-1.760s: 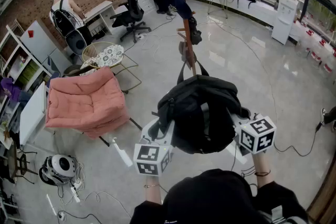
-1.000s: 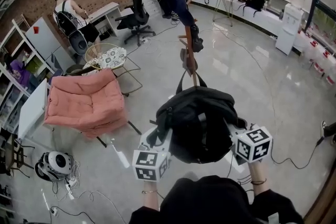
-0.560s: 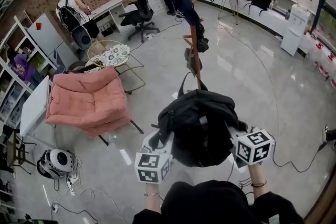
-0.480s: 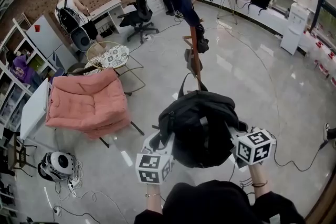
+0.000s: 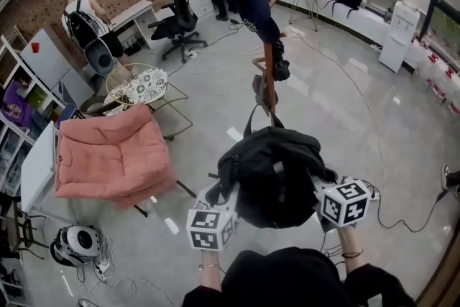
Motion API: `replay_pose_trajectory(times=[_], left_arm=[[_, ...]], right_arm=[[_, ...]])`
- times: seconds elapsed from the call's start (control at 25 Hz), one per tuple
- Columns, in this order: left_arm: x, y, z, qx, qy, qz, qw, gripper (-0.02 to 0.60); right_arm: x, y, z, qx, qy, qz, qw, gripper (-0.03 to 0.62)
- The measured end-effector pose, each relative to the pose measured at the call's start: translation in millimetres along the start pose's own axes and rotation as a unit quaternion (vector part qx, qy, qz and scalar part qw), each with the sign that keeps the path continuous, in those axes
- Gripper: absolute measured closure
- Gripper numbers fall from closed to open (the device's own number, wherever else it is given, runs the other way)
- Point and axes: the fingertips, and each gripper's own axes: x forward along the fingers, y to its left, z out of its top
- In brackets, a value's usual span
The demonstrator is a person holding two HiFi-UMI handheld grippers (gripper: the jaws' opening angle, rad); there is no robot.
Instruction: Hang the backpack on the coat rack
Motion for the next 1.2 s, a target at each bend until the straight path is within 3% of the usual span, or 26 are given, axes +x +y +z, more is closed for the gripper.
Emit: replay_pose_trajectory(times=[0.6, 1.2], left_arm=[[81, 97, 30, 0.012, 0.006, -0.062, 0.9980, 0.446], [132, 137, 64, 0.022, 0.001, -0.080, 0.9966, 0.446]], right_arm=[[107, -5, 29, 0.038, -0.006, -0.057, 0.998, 0.566], [157, -20, 55, 0.048, -0.007, -0.072, 0.996, 0.566]])
